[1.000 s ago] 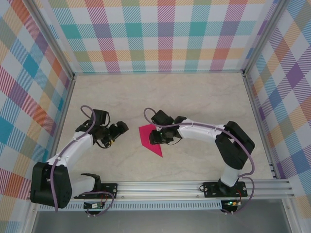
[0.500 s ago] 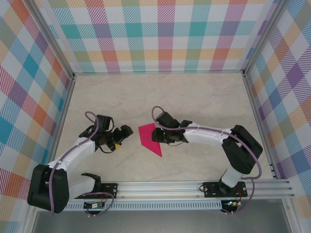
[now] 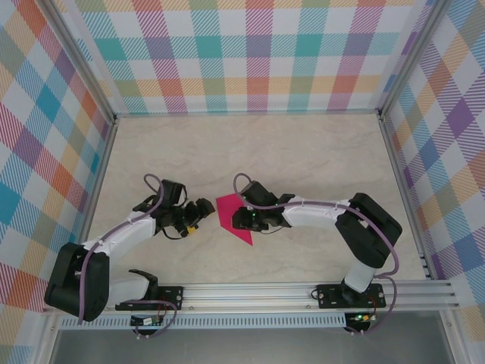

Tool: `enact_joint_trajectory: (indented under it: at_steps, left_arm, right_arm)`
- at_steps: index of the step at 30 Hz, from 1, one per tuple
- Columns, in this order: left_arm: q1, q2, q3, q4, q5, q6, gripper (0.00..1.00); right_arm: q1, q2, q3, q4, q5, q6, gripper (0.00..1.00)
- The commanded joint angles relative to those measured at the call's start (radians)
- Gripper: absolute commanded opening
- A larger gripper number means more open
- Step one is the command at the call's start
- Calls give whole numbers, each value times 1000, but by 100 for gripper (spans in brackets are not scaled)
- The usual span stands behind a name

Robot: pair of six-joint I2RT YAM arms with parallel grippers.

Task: Fold a paper plane with a square sheet of paper (pick it up from the middle)
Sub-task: Fold the wing for the fifth time at the center of the table.

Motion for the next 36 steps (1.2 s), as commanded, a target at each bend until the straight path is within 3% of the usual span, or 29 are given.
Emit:
enact_joint_trajectory:
  at_steps: [1, 9, 22, 36]
  left_arm:
    - [-28, 26, 11, 67, 24, -22, 80]
    - [-77, 104, 32, 126, 56, -42, 68]
    - [-146, 213, 66, 200, 56, -85, 61]
    - [-175, 298, 105, 221, 34, -111, 57]
  right_arm:
    - [-11, 33, -4, 53, -21, 35, 35]
    - [-45, 64, -46, 98, -42, 83, 35]
    - [-119, 74, -189, 279, -196, 165, 35]
    - [-143, 74, -219, 310, -222, 172, 35]
